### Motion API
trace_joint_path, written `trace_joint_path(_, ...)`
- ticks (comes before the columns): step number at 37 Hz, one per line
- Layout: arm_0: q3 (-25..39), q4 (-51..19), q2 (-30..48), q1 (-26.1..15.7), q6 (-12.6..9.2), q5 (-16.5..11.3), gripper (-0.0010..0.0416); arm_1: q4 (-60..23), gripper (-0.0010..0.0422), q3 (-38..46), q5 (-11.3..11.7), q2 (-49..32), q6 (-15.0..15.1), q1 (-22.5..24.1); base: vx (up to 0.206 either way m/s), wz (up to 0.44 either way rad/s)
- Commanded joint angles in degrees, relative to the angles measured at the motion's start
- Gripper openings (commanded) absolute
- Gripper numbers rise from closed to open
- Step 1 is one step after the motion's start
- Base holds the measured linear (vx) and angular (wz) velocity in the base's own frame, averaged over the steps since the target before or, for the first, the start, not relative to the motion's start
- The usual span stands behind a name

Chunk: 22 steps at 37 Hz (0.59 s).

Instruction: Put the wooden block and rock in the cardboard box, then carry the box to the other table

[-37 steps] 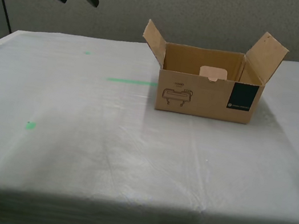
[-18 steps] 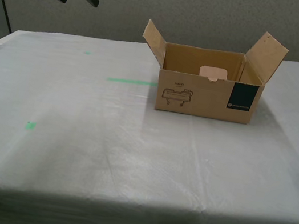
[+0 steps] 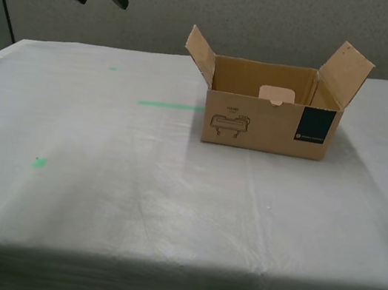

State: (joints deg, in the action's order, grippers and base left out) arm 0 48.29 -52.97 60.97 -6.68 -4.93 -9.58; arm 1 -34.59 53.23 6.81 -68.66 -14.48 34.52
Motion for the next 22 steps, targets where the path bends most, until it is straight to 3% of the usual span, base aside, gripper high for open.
trace_joint_path(1, 0.0, 0.1, 0.0, 0.0, 0.0, 0.1, 0.0389, 0.0, 0.0295, 0.0, 0.2, 0.0, -0.1, 0.0, 0.0, 0.0)
trace_joint_path(22, 0.0, 0.1, 0.0, 0.0, 0.0, 0.1, 0.039, 0.0, 0.0295, 0.0, 0.2, 0.0, -0.1, 0.0, 0.0, 0.0)
